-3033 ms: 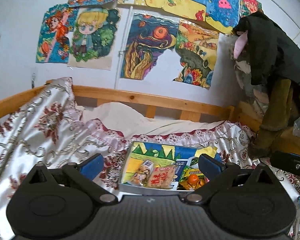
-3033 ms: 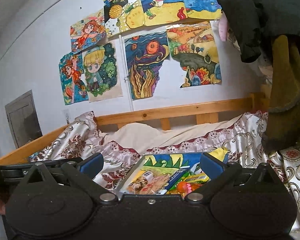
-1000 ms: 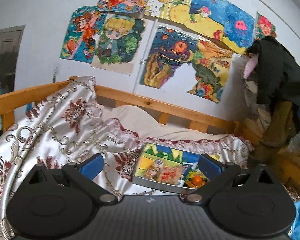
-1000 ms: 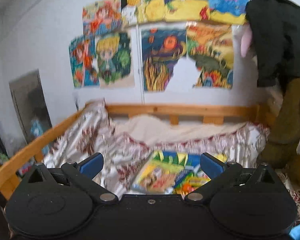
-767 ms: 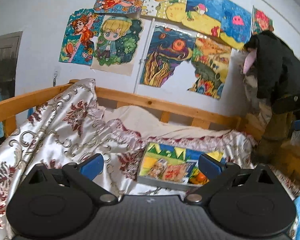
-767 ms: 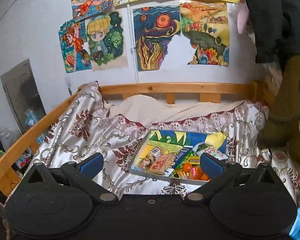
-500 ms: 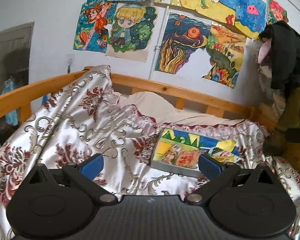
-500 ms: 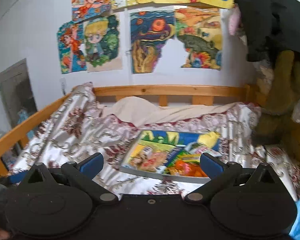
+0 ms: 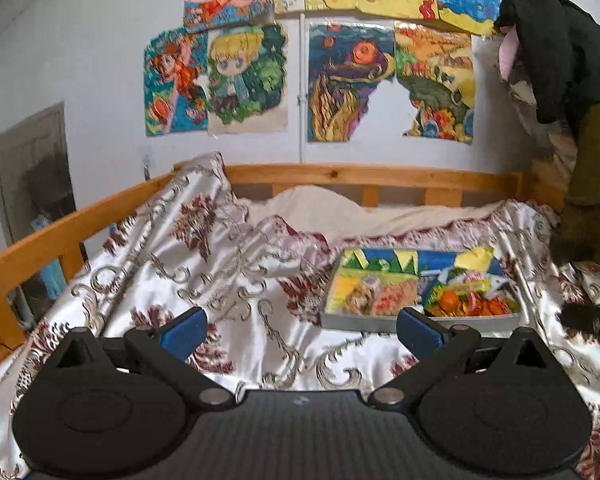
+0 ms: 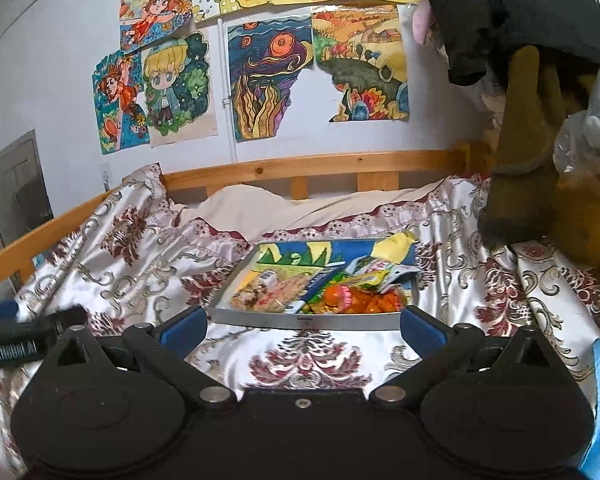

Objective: Organize snacks

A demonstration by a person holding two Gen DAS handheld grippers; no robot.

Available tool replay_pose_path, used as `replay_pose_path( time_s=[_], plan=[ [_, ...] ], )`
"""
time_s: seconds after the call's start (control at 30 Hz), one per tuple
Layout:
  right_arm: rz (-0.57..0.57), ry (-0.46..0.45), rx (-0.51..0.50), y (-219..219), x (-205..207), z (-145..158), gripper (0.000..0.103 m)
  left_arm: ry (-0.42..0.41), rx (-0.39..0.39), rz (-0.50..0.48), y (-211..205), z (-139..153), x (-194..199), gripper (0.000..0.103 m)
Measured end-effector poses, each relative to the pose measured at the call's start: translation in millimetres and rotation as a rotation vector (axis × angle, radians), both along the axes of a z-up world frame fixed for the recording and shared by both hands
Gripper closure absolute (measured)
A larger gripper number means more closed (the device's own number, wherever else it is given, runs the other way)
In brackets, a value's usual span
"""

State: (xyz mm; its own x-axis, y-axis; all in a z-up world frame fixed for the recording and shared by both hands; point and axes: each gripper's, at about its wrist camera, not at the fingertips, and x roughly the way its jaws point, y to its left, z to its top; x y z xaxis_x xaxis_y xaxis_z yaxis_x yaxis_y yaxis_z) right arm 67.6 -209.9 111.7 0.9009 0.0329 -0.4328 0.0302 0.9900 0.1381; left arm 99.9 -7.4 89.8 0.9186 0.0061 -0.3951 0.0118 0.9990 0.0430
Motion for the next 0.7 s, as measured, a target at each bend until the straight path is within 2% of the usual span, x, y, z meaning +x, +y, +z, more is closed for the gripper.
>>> replay_pose_path(
  time_s=[0.17, 0.4, 0.53, 0.7],
  plan=[
    [-0.005, -0.024, -0.017, -14.8, -5.6, -16.0, 0.001, 0.007, -0.02, 0.012, -8.9, -6.9, 3.7, 0.0],
    [-0.022, -0.047, 0.0, -32.2, -7.6, -32.3, 0.001, 0.04, -0.054, -0.013, -19.9, -34.3, 0.0, 0.0],
    [-0.016, -0.023, -0.016, -36.8, -5.6, -45.8, 0.001, 0.049, -0.007, -0.036, -26.4, -40.6, -3.6, 0.0],
    [0.004, 0.016, -0.004, -37.5, -3.9, -53.9, 0.001, 0.102, -0.051, 0.01, -24.8, -48.5, -8.4, 0.0]
  ],
)
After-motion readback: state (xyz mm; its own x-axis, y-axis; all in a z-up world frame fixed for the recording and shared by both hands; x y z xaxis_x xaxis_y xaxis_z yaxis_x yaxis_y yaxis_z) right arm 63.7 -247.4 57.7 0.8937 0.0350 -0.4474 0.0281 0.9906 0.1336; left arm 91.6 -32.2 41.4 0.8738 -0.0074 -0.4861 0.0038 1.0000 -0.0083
